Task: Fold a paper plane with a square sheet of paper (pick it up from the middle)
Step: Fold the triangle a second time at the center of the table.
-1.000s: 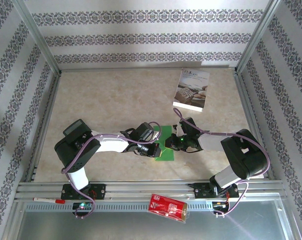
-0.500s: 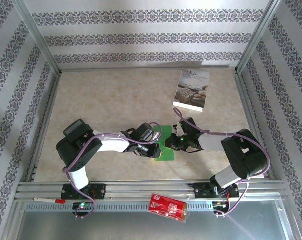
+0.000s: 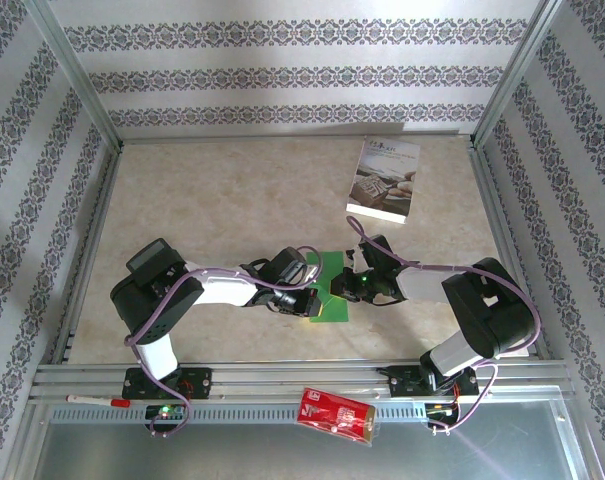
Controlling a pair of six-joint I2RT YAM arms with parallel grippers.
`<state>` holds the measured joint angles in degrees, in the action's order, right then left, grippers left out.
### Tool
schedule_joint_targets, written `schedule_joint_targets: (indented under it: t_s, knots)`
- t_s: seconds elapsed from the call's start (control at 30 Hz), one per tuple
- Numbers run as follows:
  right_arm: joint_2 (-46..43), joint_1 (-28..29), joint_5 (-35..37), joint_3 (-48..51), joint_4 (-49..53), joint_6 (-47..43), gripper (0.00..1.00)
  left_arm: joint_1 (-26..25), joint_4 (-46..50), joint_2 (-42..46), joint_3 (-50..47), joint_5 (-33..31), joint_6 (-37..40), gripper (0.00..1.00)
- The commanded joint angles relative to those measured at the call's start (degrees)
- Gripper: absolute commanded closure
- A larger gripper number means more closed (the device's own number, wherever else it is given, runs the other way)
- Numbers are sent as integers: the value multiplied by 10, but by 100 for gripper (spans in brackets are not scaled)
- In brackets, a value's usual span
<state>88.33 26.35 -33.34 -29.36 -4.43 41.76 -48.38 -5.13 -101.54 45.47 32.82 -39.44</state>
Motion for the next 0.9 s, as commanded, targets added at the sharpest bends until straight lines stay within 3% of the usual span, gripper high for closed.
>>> schedule_joint_targets:
  t_s: [0.0,0.5,0.87]
  knots:
    - [27,-9,57,12,71,-15,91,-7,88,-9,-34,3,5,100]
    - [27,-12,56,8,78,-16,90,-4,66,2,-66,18,-15,100]
    - [-19,-4,14,-24,83,-8,87,6,72,-7,-74,5,-30,100]
